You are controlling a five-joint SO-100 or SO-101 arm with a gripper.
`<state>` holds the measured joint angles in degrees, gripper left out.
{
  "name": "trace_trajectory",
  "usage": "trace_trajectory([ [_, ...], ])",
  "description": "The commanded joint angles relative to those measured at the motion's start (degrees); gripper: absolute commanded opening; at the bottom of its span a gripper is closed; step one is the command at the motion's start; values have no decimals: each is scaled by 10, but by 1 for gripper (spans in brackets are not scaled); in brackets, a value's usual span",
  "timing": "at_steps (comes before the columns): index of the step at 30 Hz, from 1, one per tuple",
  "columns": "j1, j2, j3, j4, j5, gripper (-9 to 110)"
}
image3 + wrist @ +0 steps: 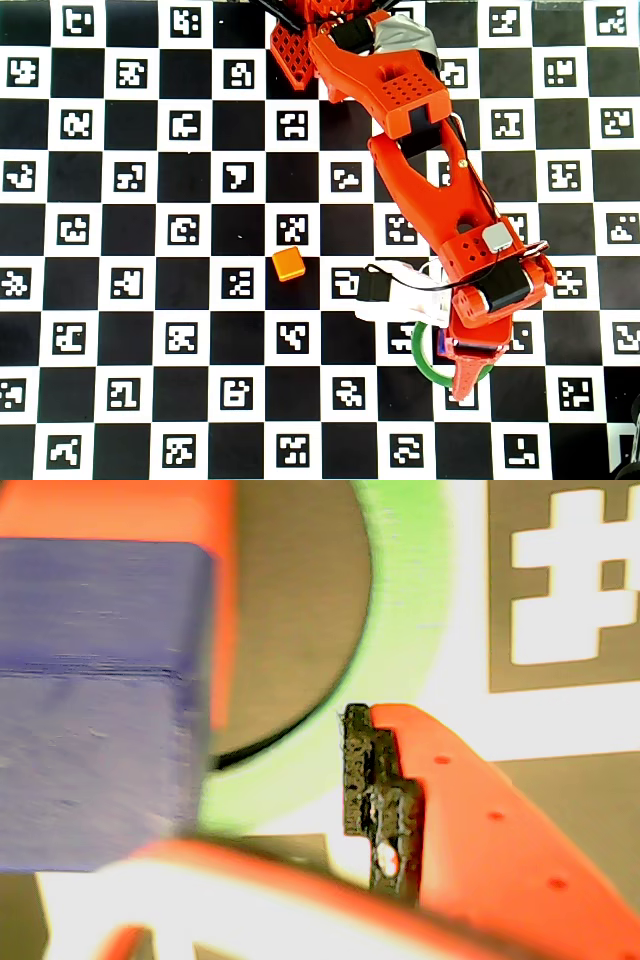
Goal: Grab the red cube then put it in the green circle then put the blue cube on top and finally the orange cube on top
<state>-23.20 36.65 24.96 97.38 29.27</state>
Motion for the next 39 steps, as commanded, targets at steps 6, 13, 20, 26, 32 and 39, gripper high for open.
trace_trajectory([
  [6,-11,122,-28,43,-10,62],
  [13,11,246,78,46,-35,62],
  [20,52,378,227,55,-96,61],
  [26,100,475,333,70,-236,61],
  [32,144,560,415,76,-295,61],
  [39,170,639,527,76,-344,61],
])
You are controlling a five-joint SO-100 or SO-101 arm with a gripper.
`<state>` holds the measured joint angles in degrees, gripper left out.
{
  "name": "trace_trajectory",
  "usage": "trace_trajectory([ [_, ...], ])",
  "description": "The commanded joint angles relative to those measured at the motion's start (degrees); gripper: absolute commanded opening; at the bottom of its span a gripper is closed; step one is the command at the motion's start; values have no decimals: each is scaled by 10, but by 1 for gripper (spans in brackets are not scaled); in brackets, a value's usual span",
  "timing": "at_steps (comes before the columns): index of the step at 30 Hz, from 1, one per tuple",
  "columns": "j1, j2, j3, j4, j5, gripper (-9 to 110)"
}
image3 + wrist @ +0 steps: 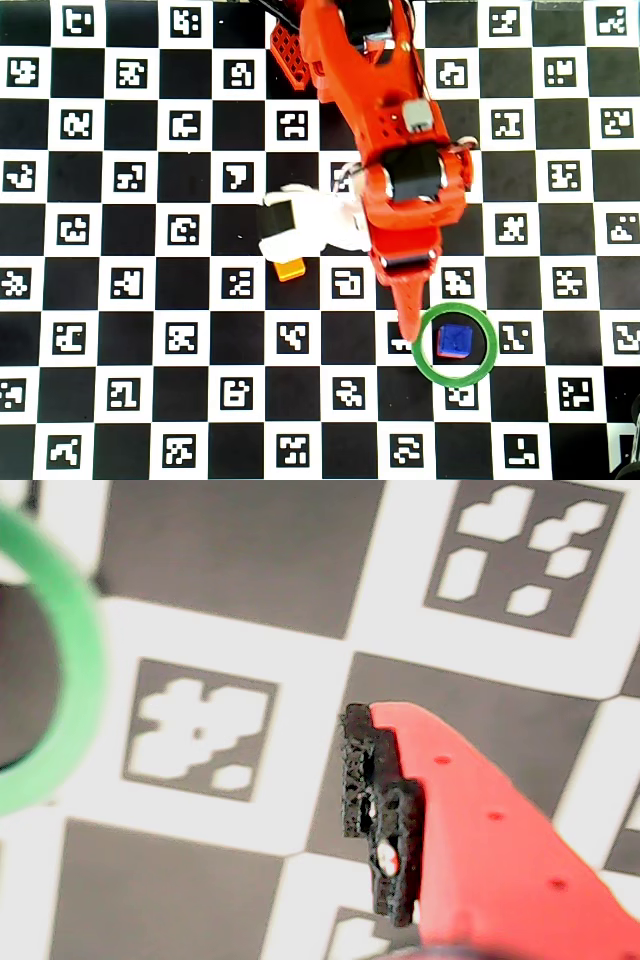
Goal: Grab the red cube then put it in the green circle then put the blue cube on top and finally the orange cube on top
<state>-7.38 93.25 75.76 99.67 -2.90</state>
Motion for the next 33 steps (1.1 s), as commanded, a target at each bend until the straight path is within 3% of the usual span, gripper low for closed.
trace_trajectory([
  [1,14,82,33,54,-29,61],
  [14,104,136,154,44,-255,61],
  [24,165,141,279,-63,-316,61],
  [33,179,126,305,-144,-311,61],
])
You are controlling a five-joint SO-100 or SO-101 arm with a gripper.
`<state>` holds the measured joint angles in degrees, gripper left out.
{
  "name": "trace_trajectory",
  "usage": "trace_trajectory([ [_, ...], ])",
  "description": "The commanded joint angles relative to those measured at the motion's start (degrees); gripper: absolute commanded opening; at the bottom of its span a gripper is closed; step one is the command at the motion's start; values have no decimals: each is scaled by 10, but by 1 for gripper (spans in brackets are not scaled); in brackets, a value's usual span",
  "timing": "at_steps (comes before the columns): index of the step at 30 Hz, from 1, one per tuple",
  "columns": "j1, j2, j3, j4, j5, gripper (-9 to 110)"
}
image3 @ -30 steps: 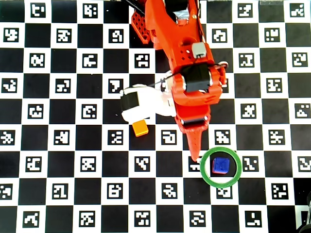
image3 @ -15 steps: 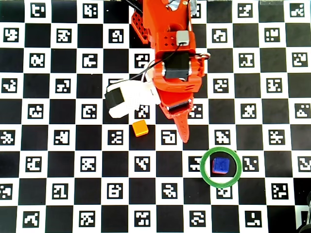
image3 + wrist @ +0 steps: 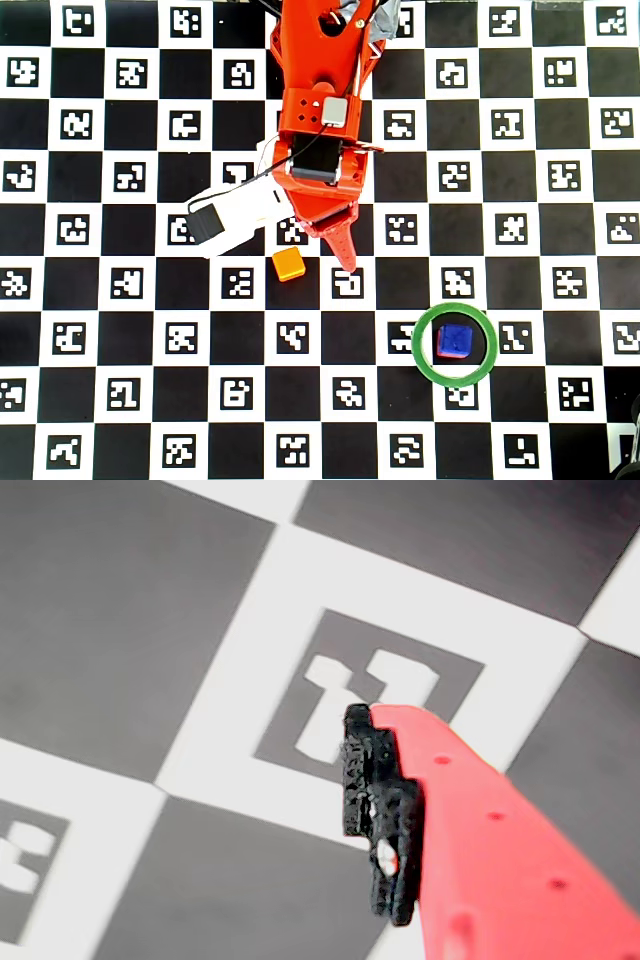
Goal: Grab the red cube then put it in the green circle then put the blue cube on top and finally the orange cube on top
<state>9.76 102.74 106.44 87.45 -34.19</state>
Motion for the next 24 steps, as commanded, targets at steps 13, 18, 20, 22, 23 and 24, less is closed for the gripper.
trace_trajectory([
  [13,59,-68,0,-121,-14,61],
  [18,66,-91,1,-147,-13,61],
  [20,69,-98,3,-155,-14,61],
  [22,70,-105,4,-163,-14,61],
  [23,72,-109,4,-167,-15,61],
  [24,73,-113,4,-171,-15,61],
])
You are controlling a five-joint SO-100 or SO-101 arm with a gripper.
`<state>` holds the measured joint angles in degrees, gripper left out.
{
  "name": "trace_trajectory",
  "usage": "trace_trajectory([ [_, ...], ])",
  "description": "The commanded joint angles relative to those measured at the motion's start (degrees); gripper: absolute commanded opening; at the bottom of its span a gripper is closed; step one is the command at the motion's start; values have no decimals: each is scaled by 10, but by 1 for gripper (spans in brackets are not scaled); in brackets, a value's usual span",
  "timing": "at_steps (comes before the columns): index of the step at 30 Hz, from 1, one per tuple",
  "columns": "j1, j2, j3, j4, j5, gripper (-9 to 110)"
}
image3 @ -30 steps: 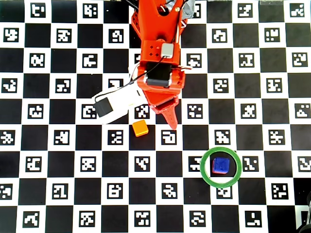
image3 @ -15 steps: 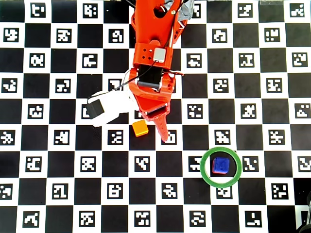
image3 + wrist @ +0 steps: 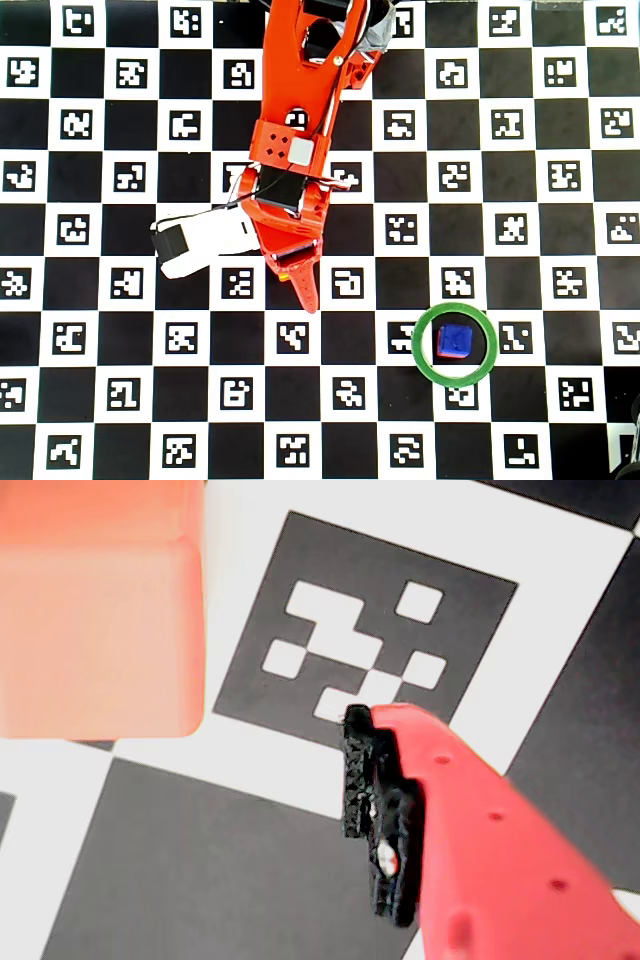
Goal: Grab the red cube then put it in the green circle then put the blue cube on top and finally the orange cube on top
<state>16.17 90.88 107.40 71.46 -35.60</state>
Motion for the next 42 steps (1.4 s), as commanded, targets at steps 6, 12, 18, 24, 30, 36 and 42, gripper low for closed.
trace_trajectory([
  [6,19,-21,-11,-31,-7,61],
  [12,19,-35,-14,-34,-1,61],
  [18,6,-48,-12,-42,17,61],
  [24,-10,-61,-14,-50,38,61],
  [30,-20,-69,-14,-59,47,61],
  [36,-21,-80,-18,-69,47,61],
  [42,-18,-89,-21,-76,44,59],
])
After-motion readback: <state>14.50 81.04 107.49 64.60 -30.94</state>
